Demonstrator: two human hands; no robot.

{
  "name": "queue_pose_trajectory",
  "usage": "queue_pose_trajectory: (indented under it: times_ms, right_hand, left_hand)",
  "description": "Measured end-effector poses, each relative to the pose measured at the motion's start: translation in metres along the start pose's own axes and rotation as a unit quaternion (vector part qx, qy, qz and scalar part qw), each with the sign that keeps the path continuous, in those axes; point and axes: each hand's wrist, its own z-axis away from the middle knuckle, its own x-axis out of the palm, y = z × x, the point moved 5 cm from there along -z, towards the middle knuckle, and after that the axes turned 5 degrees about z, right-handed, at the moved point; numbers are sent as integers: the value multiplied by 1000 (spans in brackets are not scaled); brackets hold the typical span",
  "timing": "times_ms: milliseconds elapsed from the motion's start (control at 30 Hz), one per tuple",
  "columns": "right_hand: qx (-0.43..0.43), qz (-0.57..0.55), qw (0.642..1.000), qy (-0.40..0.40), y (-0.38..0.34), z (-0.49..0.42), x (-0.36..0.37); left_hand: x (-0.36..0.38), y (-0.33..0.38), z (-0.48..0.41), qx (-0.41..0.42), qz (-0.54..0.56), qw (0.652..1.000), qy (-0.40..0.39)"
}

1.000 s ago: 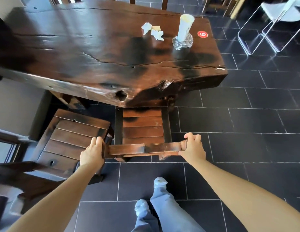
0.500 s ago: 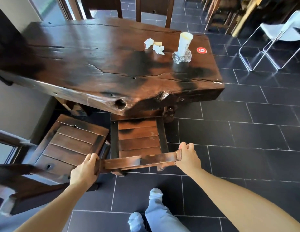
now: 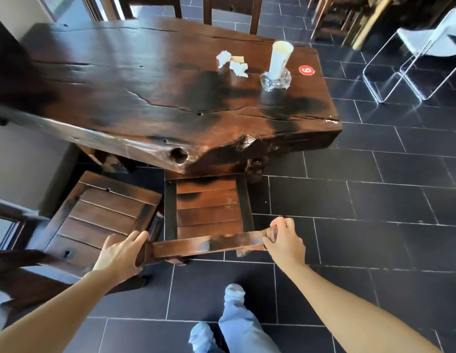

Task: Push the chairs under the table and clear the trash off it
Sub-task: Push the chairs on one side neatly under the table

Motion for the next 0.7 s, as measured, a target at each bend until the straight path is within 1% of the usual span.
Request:
queue_pose_trajectory:
  times_ms: [133, 267, 333, 467, 700]
  right_hand:
    - [22, -38, 999, 23, -8, -7, 2]
    - [33, -57, 997, 32, -19, -23, -1]
    - [36, -52, 998, 29, -22, -33, -4]
    - [19, -10, 1000, -5, -27, -48, -5]
    - [-11, 22, 1000, -14, -29, -48, -5]
  left_hand:
    - [-10, -9, -19, 6, -2, 1000, 2]
    - [-29, -14, -49, -16, 8, 1000, 10]
    - [-35, -14, -61, -30, 15, 999, 16]
    - [-34, -20, -69, -39, 26, 999, 28]
    - [-34, -14, -62, -73, 30, 996, 45]
